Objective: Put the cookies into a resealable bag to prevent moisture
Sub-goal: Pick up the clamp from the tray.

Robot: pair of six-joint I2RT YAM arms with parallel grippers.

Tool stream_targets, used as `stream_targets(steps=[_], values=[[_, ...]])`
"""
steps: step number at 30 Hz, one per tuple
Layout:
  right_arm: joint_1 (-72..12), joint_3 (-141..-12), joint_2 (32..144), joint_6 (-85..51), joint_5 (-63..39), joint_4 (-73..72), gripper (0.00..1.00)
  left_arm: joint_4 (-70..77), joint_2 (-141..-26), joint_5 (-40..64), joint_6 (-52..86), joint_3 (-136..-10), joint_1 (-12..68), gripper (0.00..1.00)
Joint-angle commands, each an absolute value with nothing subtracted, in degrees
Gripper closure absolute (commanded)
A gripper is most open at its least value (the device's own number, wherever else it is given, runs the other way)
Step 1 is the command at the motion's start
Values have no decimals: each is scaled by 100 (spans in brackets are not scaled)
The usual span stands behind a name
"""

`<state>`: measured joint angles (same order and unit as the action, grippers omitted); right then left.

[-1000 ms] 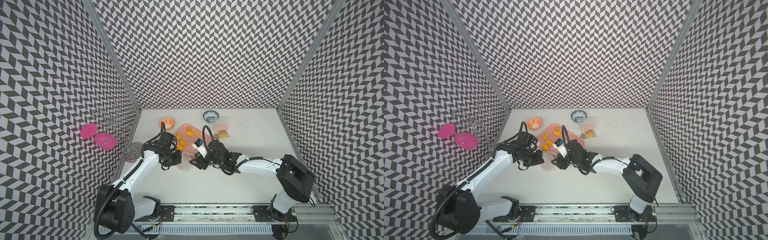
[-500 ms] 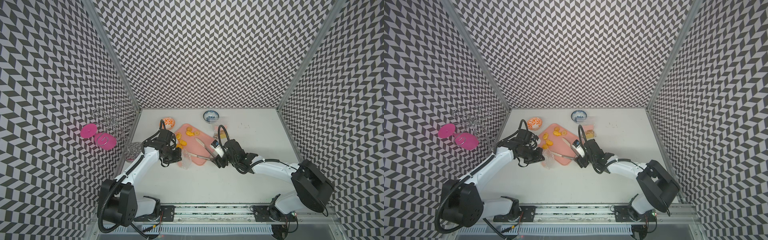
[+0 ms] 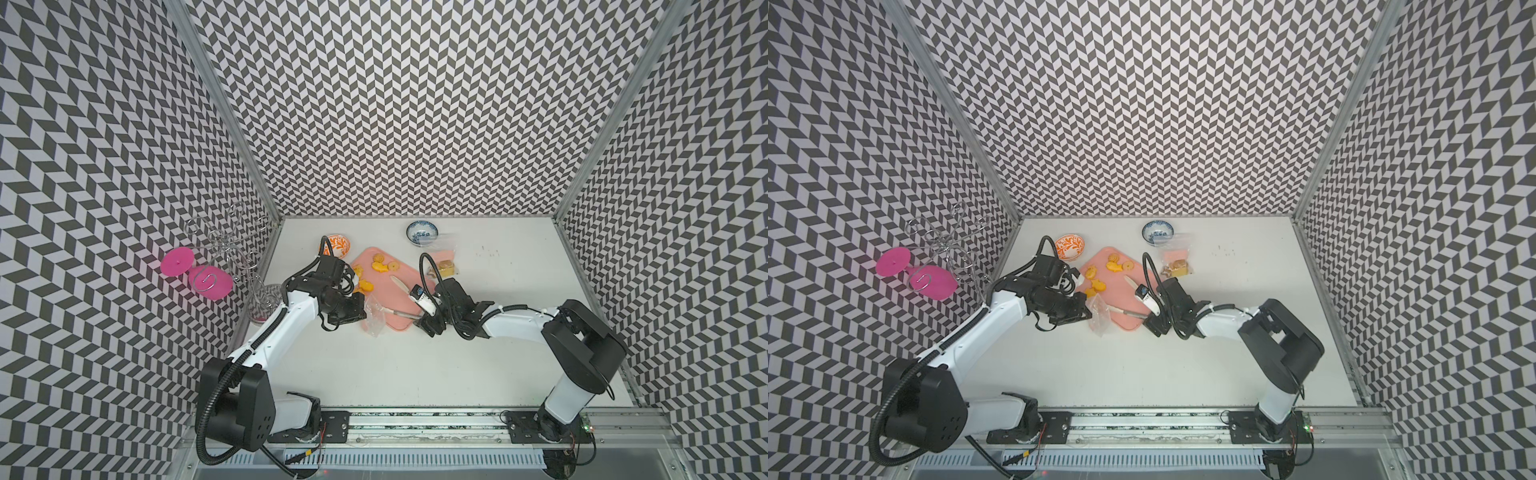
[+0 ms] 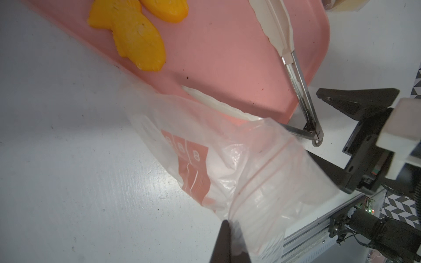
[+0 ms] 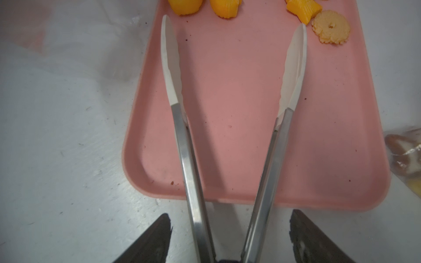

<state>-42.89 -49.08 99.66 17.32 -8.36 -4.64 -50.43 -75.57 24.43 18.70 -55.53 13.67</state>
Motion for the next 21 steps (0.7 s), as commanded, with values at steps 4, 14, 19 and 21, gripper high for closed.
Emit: stream_targets(steps=[4,14,19,21], values=[[-4360,-5106,10282,1798,-928,-1097,26,-5189,-7434,2579,1694,-5699,1257,100],[-4367,-4915,10493,1481,-1236,-1721,37,-5296,-7409,2557,1551,-5700,1135,100],[-4351,-4815,10533,1503,-1239,-1821,41,-5287,-7413,2555,1524,-5669,1118,100],[-4351,-4769,10553,1516,-1266,-1881,39,-5283,-7419,2560,1518,-5673,1112,100]])
